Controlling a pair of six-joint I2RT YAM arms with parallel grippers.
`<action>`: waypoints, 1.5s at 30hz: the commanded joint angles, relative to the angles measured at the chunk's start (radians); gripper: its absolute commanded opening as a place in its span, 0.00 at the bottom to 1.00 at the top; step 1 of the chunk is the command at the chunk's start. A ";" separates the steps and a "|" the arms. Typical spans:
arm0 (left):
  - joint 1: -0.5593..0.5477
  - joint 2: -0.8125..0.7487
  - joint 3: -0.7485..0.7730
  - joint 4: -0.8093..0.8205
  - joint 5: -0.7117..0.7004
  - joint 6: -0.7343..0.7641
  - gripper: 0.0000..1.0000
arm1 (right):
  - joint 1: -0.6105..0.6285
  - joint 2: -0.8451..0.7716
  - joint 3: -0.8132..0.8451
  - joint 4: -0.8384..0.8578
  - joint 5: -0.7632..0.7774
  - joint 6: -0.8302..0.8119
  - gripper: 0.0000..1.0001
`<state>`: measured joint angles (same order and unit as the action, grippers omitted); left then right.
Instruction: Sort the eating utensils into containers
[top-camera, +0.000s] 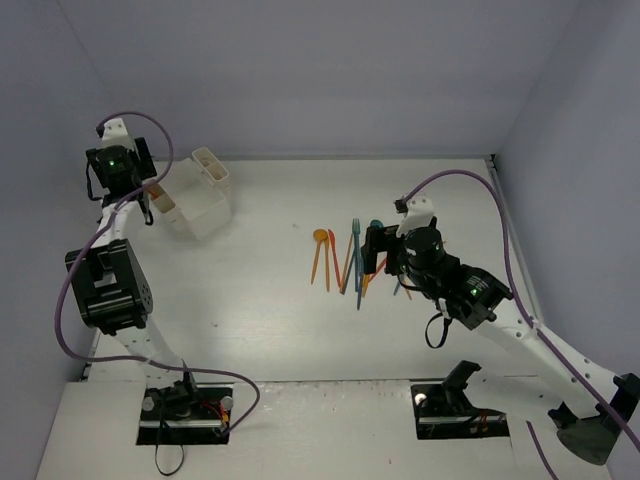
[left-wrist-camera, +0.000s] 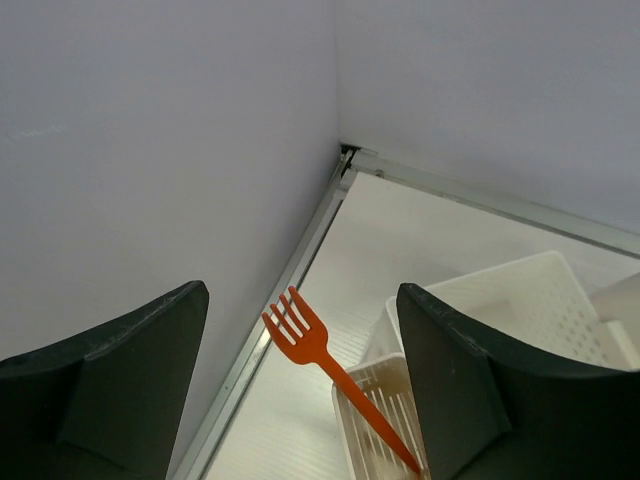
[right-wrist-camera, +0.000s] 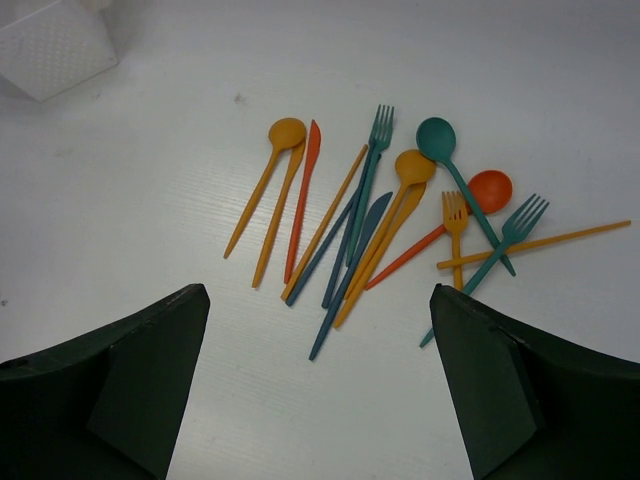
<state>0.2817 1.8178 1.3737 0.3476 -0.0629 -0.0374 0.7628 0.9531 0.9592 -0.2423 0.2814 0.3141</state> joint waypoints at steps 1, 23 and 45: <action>0.001 -0.195 0.018 0.055 0.029 -0.057 0.78 | -0.054 0.011 -0.002 0.028 0.000 0.052 0.89; -0.479 -0.805 -0.112 -0.777 0.159 -0.215 0.82 | -0.375 0.394 -0.023 -0.066 -0.026 0.292 0.70; -0.670 -1.004 -0.364 -0.806 0.282 -0.413 0.82 | -0.467 0.693 -0.005 0.063 -0.024 0.324 0.39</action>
<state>-0.3795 0.8311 0.9741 -0.5014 0.1973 -0.4284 0.3196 1.6382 0.9348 -0.2224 0.2390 0.6261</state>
